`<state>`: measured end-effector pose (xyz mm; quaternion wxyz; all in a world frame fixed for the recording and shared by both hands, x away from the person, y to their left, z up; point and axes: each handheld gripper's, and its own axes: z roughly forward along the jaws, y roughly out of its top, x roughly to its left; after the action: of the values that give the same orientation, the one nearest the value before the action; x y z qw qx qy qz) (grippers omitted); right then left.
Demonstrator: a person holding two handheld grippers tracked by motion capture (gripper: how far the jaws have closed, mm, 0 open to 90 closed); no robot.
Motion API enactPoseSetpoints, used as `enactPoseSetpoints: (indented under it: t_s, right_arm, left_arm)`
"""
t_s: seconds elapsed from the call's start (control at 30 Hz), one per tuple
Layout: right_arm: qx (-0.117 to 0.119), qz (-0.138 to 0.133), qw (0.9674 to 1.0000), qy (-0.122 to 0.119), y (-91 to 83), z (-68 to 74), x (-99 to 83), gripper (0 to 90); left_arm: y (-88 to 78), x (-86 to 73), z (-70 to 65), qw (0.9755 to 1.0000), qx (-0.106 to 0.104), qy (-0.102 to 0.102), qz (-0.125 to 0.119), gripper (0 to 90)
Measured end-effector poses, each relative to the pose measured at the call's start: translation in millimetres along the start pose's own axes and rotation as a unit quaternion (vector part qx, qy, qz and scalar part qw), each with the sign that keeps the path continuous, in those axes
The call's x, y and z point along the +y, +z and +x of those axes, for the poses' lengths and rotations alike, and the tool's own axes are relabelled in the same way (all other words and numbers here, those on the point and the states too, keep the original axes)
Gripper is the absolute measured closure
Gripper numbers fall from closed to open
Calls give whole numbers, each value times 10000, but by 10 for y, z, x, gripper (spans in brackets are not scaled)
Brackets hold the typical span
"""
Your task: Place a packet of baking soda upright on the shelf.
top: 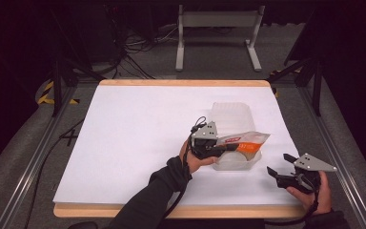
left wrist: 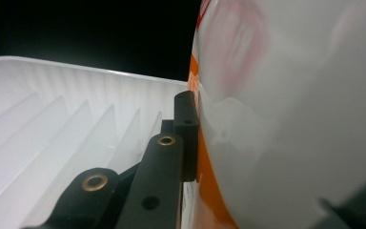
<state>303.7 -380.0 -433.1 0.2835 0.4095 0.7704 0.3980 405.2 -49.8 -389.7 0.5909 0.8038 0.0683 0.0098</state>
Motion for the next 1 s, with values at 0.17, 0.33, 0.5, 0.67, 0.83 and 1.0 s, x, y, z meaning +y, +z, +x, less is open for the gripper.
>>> enactPoseSetpoints:
  t_s: [0.17, 0.33, 0.5, 0.67, 0.83, 1.0]
  right_arm:
    - [4, -20, 10000, -10, -4, 0, 3, 195]
    - [-4, -7, 10000, -22, -4, 8, 8, 195]
    - [-12, -28, 10000, -18, -12, 6, 9, 195]
    - [-8, -27, 10000, -25, -12, 13, 15, 195]
    - [-9, -20, 10000, -80, -8, 36, 28, 195]
    - [-7, -6, 9999, -107, -5, 51, 33, 195]
  left_arm:
    - [-119, 68, -21, 9998, 147, 143, 65, 808]
    - [-241, 111, -44, 9991, 313, 266, 134, 754]
    - [-416, 119, -81, 9978, 508, 368, 210, 689]
    - [-623, 80, -110, 9951, 722, 537, 410, 621]
    - [-802, 16, -125, 9915, 1017, 577, 578, 512]
    - [-974, -45, -145, 9853, 1366, 667, 780, 399]
